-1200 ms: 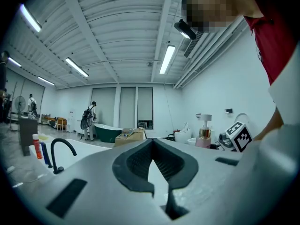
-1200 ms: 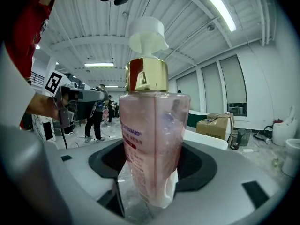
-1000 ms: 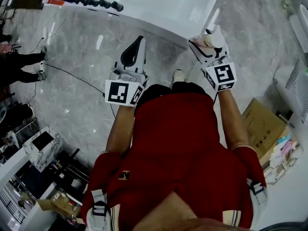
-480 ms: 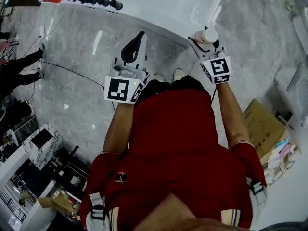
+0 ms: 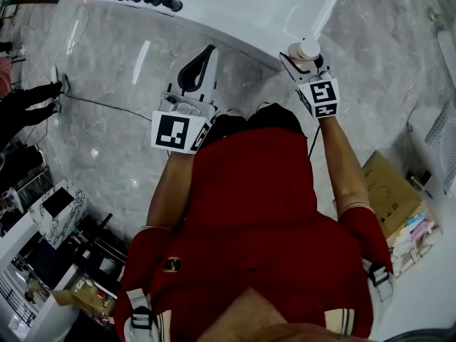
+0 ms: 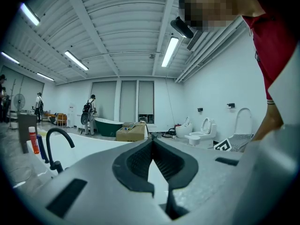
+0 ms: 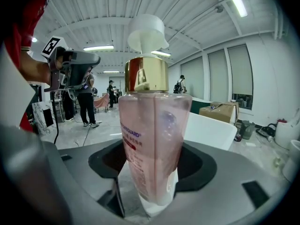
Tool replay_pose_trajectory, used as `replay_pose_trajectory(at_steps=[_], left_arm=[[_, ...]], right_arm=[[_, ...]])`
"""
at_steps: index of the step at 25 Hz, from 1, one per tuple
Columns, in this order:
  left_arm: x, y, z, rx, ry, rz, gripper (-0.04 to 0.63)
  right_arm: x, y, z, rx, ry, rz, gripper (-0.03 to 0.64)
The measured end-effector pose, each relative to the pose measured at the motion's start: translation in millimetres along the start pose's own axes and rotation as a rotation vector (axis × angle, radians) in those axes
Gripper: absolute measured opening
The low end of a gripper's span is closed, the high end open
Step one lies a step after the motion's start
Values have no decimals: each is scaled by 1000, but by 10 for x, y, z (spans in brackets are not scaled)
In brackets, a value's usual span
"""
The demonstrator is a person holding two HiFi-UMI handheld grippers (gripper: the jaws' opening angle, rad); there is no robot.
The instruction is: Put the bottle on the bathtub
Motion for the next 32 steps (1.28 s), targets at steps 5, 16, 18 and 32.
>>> replay_pose_trajectory(at_steps=[5,16,18,32], left_arm=[[110,-79,-31,5,11,11,6],[209,-221,-135,12,19,17,8],[218,-232,-153,14,17,19,8],[205,-219,-220,28,-13,12,6]], right_arm=[[32,-121,174,8,1,-14,307],[88,-296,295,-2,-14,-17,307],[86,-300,290,-11,-19,-13,307],[52,-369,267,-5,-41,6,308]])
Point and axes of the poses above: the fingertips, and each gripper's own axes: z forward along the fingers, x to its left, y out of its top, the point moved 8 cm from there along -z, backward along the fingers, and after that the axes turned 9 degrees about -y, right-handed, at the moved point
